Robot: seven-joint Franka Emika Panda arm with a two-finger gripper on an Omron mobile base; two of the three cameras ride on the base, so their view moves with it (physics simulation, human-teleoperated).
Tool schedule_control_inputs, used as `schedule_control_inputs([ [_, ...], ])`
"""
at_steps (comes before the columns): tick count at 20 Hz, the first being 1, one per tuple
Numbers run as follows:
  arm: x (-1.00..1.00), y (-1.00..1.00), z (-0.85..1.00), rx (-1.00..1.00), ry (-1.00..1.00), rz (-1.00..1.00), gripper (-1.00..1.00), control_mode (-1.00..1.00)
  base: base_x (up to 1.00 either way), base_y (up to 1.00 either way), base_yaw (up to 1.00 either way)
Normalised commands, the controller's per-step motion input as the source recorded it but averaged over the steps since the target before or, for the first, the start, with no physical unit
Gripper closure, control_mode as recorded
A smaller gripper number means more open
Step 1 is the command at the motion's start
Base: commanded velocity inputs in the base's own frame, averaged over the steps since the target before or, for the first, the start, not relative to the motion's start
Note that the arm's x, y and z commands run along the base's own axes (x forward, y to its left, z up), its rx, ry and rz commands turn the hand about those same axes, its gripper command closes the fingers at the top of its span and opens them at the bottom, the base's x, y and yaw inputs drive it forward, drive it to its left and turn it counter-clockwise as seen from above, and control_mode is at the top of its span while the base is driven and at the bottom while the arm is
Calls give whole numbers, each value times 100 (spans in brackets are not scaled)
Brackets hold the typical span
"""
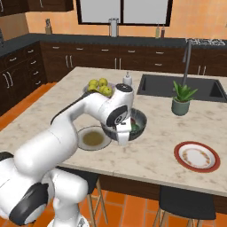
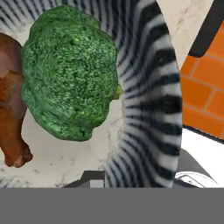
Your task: Pick the chicken drumstick and broccoli from their plates and place them in the bowl. Then put the bowl in the fridge.
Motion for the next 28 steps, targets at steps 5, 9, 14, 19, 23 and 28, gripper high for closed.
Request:
schedule_control_inputs([
  [5,-15,65,78,-3,4,15,100,-100,0,0,0],
  [9,-42,62,64,3,13,16,100,-100,0,0,0],
  [14,0,0,0,0,0,0,100,100,-98,28,8],
  [19,0,0,0,0,0,0,100,100,-82,-77,-9],
  [23,0,0,0,0,0,0,100,100,-5,-100,-40],
  [28,0,0,0,0,0,0,100,100,0,-100,-54],
])
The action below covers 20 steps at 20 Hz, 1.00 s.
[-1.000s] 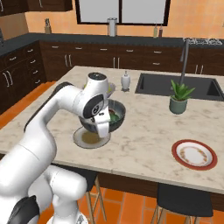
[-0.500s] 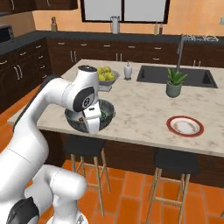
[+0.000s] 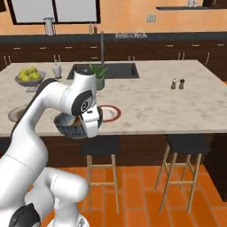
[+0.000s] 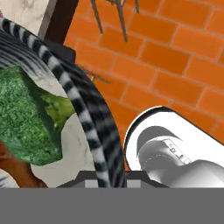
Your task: Pick the chicken drumstick and broccoli from their plates and place them in the bowl. Then put the bowl in the fridge.
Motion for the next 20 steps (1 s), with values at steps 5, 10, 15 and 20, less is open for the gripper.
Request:
schedule_control_inputs([
  [5,0,0,0,0,0,0,100,100,0,-100,-54],
  [10,0,0,0,0,0,0,100,100,0,-91,-54],
  [15,0,0,0,0,0,0,100,100,26,-56,-55],
  [20,0,0,0,0,0,0,100,100,70,-77,-30],
])
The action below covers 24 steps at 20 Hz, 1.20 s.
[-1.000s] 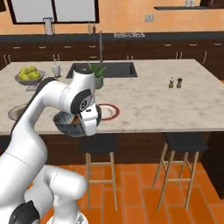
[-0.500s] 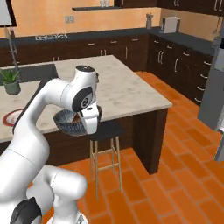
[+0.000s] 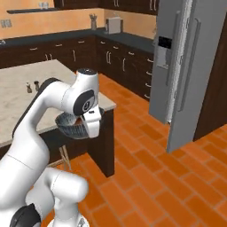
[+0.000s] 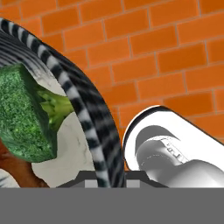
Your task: Pick the chicken drumstick and broccoli from their plates and place them in the bowl. Then put the bowl in the fridge.
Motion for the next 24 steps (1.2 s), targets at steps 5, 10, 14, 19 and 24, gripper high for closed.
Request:
schedule_control_inputs([
  [5,0,0,0,0,0,0,100,100,74,-100,-3],
  [10,0,0,0,0,0,0,100,100,69,-93,0],
  [14,0,0,0,0,0,0,100,100,99,-57,15],
  [19,0,0,0,0,0,0,100,100,90,-17,45],
  [24,0,0,0,0,0,0,100,100,89,-22,65],
])
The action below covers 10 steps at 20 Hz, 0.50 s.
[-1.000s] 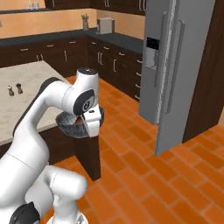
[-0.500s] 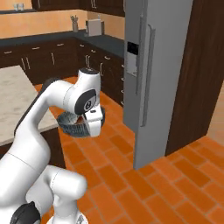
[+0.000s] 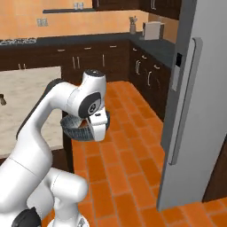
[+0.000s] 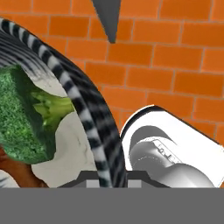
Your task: Pick the chicken drumstick and broccoli from their plates and place them in the bowl. Then put the bowl in the fridge.
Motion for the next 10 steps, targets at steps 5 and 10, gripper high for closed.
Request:
schedule_control_inputs([
  [5,0,0,0,0,0,0,100,100,64,-74,64],
  [10,0,0,0,0,0,0,100,100,52,-73,64],
])
